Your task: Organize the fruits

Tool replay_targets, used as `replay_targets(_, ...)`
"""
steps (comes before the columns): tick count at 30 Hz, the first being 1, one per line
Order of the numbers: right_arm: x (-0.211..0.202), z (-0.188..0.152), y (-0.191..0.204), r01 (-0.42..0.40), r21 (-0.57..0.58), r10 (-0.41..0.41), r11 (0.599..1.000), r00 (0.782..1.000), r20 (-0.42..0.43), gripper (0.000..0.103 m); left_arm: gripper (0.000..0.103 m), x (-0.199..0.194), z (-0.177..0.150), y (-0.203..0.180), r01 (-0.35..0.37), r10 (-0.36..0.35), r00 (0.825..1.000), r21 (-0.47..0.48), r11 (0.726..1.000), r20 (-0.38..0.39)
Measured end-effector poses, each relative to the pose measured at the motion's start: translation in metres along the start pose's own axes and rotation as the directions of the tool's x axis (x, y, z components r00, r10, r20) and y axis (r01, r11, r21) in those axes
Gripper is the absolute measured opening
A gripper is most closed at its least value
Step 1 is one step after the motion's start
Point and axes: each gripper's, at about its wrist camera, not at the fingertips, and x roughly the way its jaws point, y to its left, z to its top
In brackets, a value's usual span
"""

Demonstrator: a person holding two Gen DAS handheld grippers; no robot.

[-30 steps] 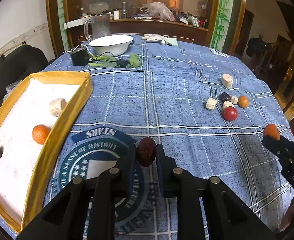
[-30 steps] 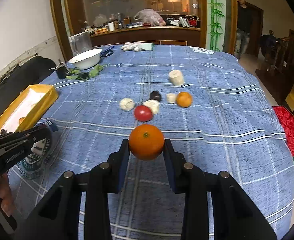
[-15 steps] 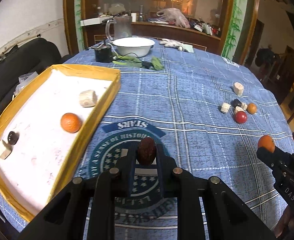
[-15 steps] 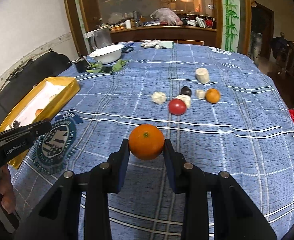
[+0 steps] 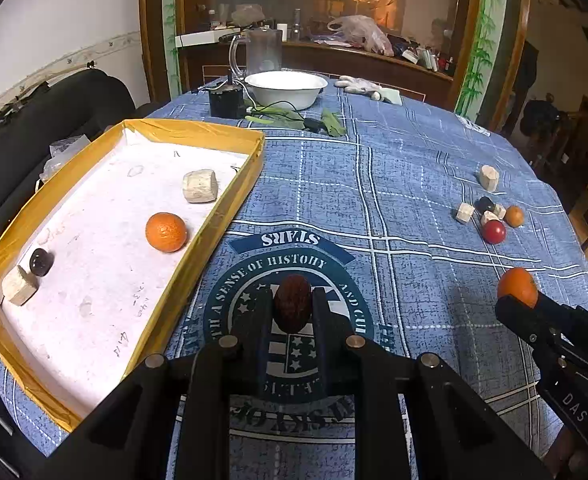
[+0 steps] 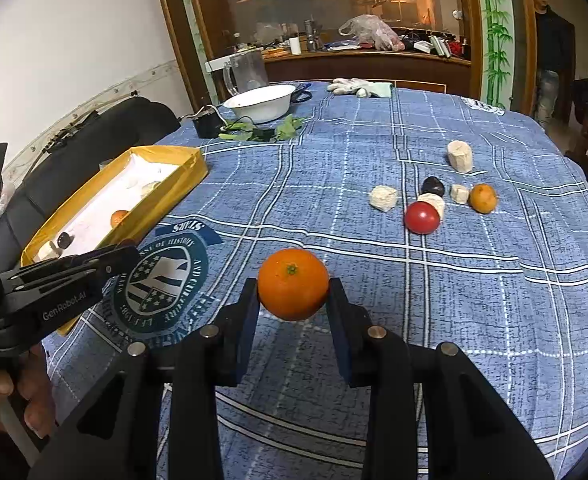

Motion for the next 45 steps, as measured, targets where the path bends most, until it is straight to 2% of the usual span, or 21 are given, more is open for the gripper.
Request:
replay_targets(14, 0.006, 0.007, 0.027, -0.071, -0.054, 0.071, 0.996, 0.997, 0.002, 0.036, 0.018, -0.015, 0.005, 0.02, -0.07, 0.071, 0.997, -0.033, 0.997, 0.034)
replay_targets(27, 0.01, 0.017, 0.051, -0.105, -0.096, 0.106, 0.99, 0.994, 0.007, 0.036, 0.018, -0.02, 0.009, 0.06, -0.16, 0.164, 0.986, -0.105, 0.981, 0.031)
replay_targets(37, 0.021, 0.041, 0.082, -0.147, -0.147, 0.151, 0.978, 0.988, 0.016, 0.036, 0.018, -0.018, 0.011, 0.108, -0.25, 0.255, 0.967, -0.192, 0.949, 0.001)
replay_targets(45, 0.048, 0.074, 0.122, -0.198, -0.196, 0.202, 0.96, 0.979, 0.004, 0.036, 0.018, -0.013, 0.014, 0.136, -0.28, 0.283, 0.959, -0.236, 0.931, -0.021)
